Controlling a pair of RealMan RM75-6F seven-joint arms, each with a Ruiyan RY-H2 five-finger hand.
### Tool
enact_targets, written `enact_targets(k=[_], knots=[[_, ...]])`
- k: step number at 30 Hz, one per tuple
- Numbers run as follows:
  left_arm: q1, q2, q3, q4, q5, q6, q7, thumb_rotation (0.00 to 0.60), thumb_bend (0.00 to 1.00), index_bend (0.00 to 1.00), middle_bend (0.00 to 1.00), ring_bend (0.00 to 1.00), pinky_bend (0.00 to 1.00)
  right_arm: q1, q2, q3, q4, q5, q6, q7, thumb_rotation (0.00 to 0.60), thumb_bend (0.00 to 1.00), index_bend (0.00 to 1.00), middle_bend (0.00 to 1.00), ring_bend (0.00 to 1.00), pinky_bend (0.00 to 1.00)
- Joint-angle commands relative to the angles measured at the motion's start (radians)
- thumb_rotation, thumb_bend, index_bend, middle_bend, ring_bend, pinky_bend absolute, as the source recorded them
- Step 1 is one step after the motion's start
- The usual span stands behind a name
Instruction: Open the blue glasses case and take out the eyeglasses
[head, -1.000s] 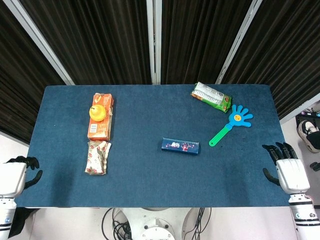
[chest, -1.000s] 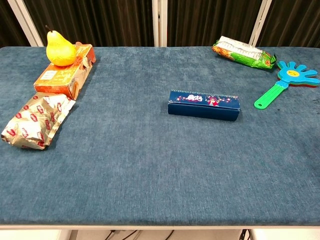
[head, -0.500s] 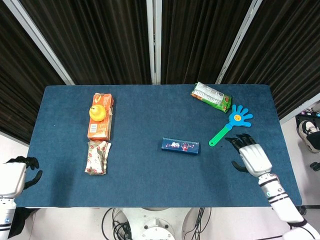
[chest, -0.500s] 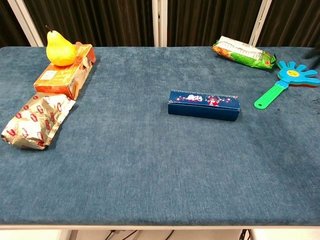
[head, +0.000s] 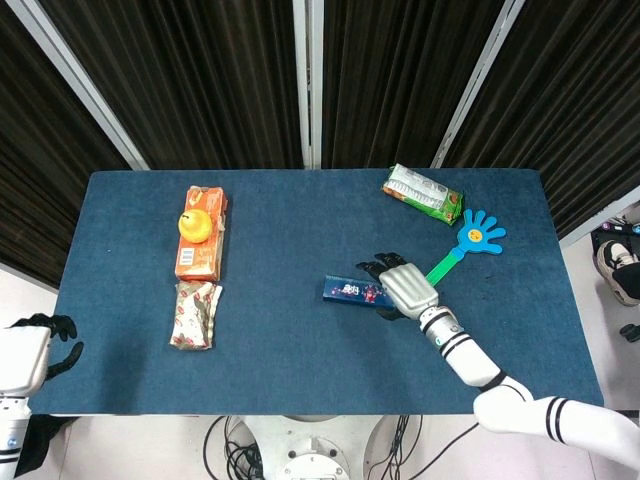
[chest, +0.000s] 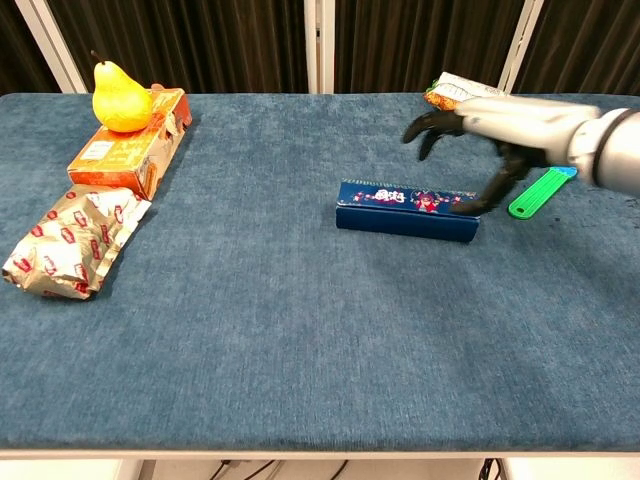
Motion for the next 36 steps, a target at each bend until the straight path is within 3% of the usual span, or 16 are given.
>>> enact_targets(k=[1, 9, 29, 36], knots=[[0.000, 0.001, 0.001, 0.001, 0.001, 0.000, -0.002, 0.600, 0.28, 0.58, 0.58, 0.46, 0.54, 0.024, -0.037, 0.004, 0.024, 0.040, -0.001, -0.031, 0.600, 0.20, 0.14, 0.21, 0.08, 0.10], [0.000, 0.002, 0.001, 0.001, 0.003, -0.002, -0.008, 0.600, 0.28, 0.58, 0.58, 0.46, 0.54, 0.061, -0.085, 0.000, 0.062, 0.114, 0.000, -0.040, 0.600, 0.24, 0.14, 0.22, 0.08, 0.10], [0.000, 0.001, 0.001, 0.002, 0.004, -0.002, -0.013, 0.600, 0.28, 0.58, 0.58, 0.46, 0.54, 0.109, -0.102, -0.029, 0.091, 0.158, -0.016, -0.010, 0.600, 0.31, 0.14, 0.25, 0.08, 0.10], [0.000, 0.002, 0.001, 0.003, 0.005, -0.002, -0.016, 0.600, 0.28, 0.57, 0.58, 0.46, 0.54, 0.120, -0.104, -0.040, 0.097, 0.165, -0.018, -0.006, 0.600, 0.34, 0.19, 0.28, 0.08, 0.10]])
